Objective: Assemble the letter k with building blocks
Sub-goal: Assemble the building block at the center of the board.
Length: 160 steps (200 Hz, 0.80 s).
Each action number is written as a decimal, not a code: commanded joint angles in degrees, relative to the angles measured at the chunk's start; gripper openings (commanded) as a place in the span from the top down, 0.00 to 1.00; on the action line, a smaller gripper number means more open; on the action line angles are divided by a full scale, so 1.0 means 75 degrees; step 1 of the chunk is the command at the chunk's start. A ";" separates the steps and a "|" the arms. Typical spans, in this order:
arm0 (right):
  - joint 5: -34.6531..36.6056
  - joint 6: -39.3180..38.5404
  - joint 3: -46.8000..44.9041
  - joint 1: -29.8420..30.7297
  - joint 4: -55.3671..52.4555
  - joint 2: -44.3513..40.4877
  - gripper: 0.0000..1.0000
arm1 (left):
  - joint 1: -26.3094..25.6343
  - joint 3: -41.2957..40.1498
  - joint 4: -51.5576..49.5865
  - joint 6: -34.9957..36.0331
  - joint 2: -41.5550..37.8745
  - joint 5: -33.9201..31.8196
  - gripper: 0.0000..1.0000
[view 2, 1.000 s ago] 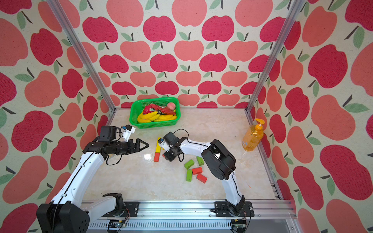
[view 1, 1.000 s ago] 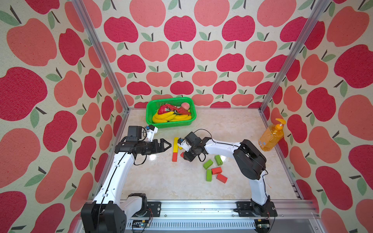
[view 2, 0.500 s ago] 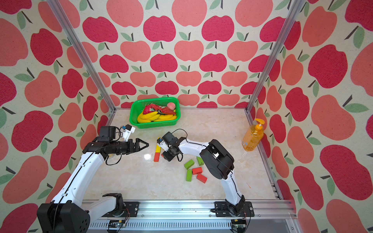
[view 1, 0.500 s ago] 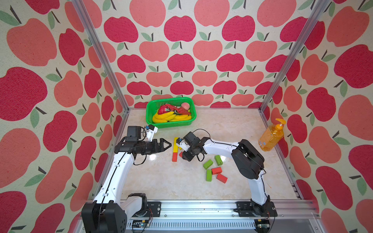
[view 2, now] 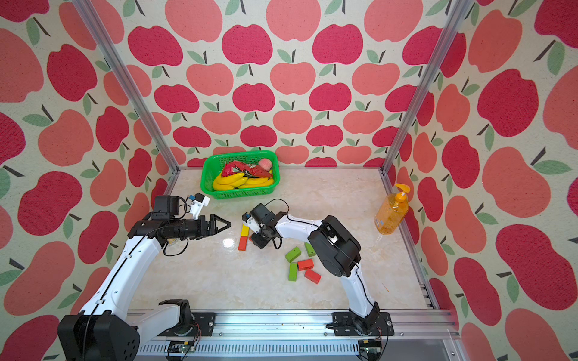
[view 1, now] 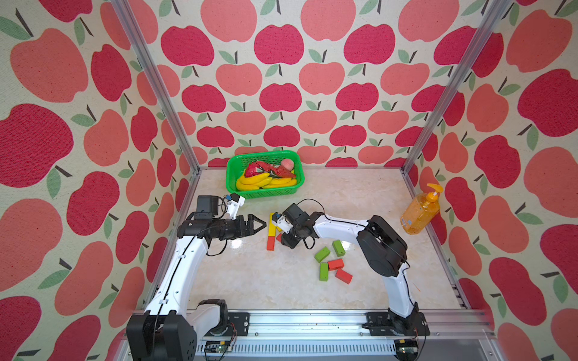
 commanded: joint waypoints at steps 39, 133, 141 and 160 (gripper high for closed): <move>0.0263 -0.0095 0.0115 0.0010 -0.0150 0.0329 0.70 | 0.0065 -0.0120 0.0080 0.0163 0.0056 0.0229 0.02; 0.0298 -0.0013 -0.0234 0.0016 0.0158 0.0049 0.31 | 0.0066 -0.0128 0.0069 0.0187 0.0097 0.0300 0.02; 0.0261 0.0003 -0.0300 0.0016 0.0192 0.0003 0.31 | 0.0066 -0.0123 0.0068 0.0179 0.0107 0.0300 0.02; 0.0148 0.0033 -0.0448 0.0028 0.0252 -0.0099 0.32 | 0.0066 -0.0112 0.0065 0.0183 0.0113 0.0288 0.02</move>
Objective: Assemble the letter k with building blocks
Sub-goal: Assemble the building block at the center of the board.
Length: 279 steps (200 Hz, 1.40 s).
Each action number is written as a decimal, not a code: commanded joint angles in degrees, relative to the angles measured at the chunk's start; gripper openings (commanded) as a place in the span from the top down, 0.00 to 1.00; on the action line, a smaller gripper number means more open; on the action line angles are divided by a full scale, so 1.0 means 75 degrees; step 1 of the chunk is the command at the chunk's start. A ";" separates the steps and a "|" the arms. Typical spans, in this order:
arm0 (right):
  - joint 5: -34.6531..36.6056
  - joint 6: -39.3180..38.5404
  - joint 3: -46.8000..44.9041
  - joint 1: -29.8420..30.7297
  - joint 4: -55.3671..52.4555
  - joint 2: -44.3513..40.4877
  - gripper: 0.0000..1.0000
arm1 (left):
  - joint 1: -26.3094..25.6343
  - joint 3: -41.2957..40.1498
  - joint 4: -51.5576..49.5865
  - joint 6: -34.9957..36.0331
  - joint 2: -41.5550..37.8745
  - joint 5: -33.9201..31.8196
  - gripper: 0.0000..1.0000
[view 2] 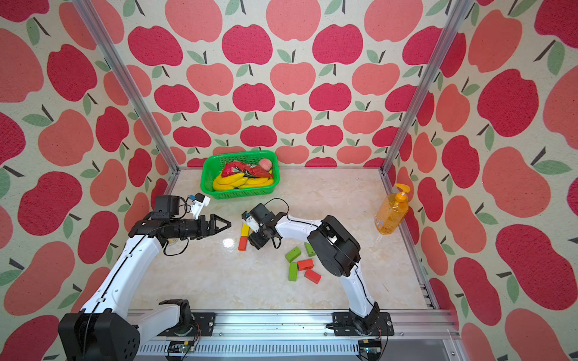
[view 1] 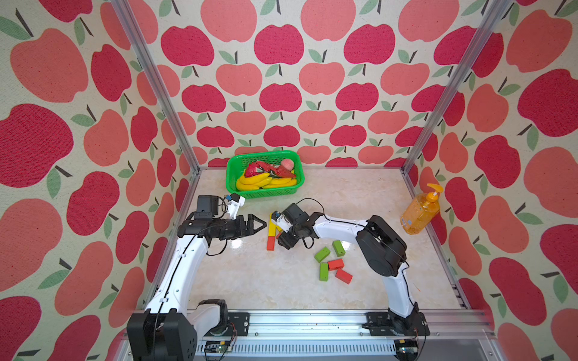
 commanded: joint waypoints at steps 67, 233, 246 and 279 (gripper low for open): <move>-0.0002 0.0106 -0.0628 0.0040 -0.0174 -0.0215 0.34 | 0.0066 -0.0097 0.0021 0.0189 0.0109 0.0211 0.02; 0.0172 0.0130 -0.0605 0.0100 -0.0262 0.0018 0.55 | 0.0089 -0.0126 0.0010 0.0203 0.0120 0.0259 0.02; 0.0171 0.0136 -0.0584 0.0110 -0.0251 0.0031 0.56 | 0.0083 -0.0125 0.0009 0.0209 0.0120 0.0259 0.02; 0.0160 0.0142 -0.0547 0.0104 -0.0259 0.0054 0.56 | 0.0098 -0.0119 -0.0002 0.0201 0.0120 0.0259 0.02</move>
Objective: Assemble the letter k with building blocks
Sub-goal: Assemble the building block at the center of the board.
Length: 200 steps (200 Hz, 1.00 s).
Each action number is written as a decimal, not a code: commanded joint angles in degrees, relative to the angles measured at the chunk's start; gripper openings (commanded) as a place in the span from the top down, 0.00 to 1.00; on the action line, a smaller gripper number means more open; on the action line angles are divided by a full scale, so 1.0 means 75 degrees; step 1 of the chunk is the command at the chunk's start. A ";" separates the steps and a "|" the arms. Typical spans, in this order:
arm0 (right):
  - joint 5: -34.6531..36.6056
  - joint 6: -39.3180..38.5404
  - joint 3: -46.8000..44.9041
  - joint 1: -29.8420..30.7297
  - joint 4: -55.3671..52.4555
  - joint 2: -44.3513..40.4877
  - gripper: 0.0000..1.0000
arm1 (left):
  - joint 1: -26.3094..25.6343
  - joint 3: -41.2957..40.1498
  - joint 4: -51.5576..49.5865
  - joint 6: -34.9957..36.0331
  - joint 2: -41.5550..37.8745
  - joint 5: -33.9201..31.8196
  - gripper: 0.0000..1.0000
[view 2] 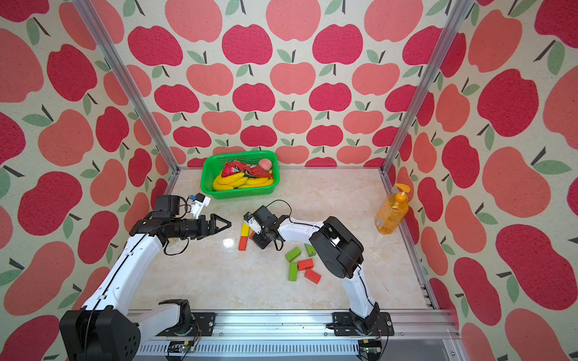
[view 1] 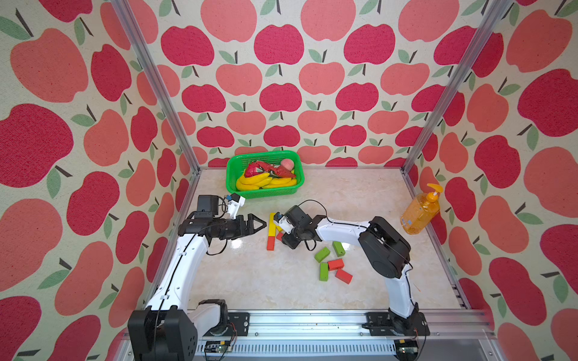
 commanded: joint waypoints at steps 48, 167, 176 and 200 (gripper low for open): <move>-0.0054 0.0140 0.0051 0.0075 -0.0714 0.0378 0.59 | 0.0067 -0.0124 0.0004 0.0198 0.0004 0.0198 0.02; -0.0216 0.0168 0.0094 0.0121 -0.0686 0.0407 0.63 | 0.0065 -0.0123 -0.0001 0.0200 0.0027 0.0222 0.02; -0.0204 0.0167 0.0095 0.0139 -0.0691 0.0407 0.62 | 0.0068 -0.0116 0.0007 0.0207 0.0028 0.0222 0.02; -0.0147 0.0157 0.0138 0.0145 -0.0719 0.0452 0.61 | 0.0067 -0.0121 -0.0003 0.0207 0.0039 0.0222 0.02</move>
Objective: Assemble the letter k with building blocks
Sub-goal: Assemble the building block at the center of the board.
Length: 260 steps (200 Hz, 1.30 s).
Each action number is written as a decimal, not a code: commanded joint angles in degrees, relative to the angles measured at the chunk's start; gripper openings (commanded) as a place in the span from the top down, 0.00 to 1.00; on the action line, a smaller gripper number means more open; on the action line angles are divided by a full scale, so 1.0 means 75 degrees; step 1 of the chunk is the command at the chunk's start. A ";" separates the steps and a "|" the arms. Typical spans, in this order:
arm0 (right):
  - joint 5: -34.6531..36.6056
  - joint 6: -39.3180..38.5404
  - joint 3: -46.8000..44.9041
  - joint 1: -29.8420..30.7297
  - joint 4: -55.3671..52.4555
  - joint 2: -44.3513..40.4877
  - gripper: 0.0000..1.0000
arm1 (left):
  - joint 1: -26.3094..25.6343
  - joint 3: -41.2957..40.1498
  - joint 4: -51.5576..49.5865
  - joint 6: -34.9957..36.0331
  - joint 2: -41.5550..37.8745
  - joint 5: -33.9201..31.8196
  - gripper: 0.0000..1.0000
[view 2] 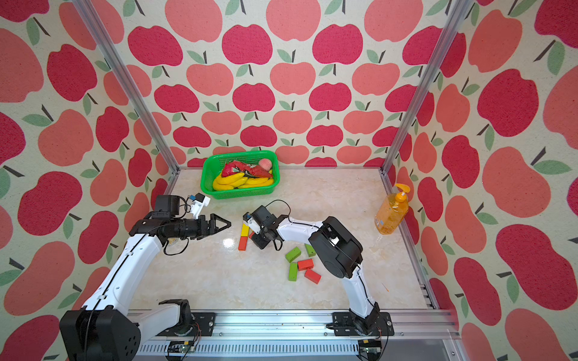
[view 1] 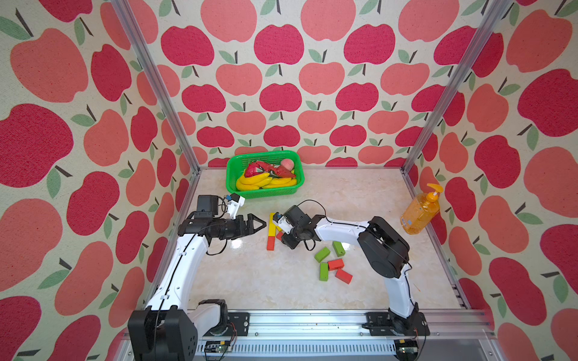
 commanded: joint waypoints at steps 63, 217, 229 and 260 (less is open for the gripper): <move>-0.0011 0.0124 0.0098 0.0099 -0.0654 0.0466 0.62 | 0.0053 -0.0111 -0.0007 0.0203 0.0028 0.0242 0.02; 0.0234 0.0230 -0.0098 0.0090 -0.0518 0.0183 0.36 | 0.0056 -0.0152 -0.0025 0.0234 0.0028 0.0336 0.02; 0.0213 0.0267 -0.0306 0.0087 -0.0367 -0.0146 0.34 | 0.0056 -0.0155 -0.0023 0.0260 0.0016 0.0325 0.02; 0.0366 0.0335 -0.1013 0.0087 0.0052 -0.1451 0.32 | 0.0052 -0.0202 -0.0053 0.0357 -0.0067 0.0113 0.02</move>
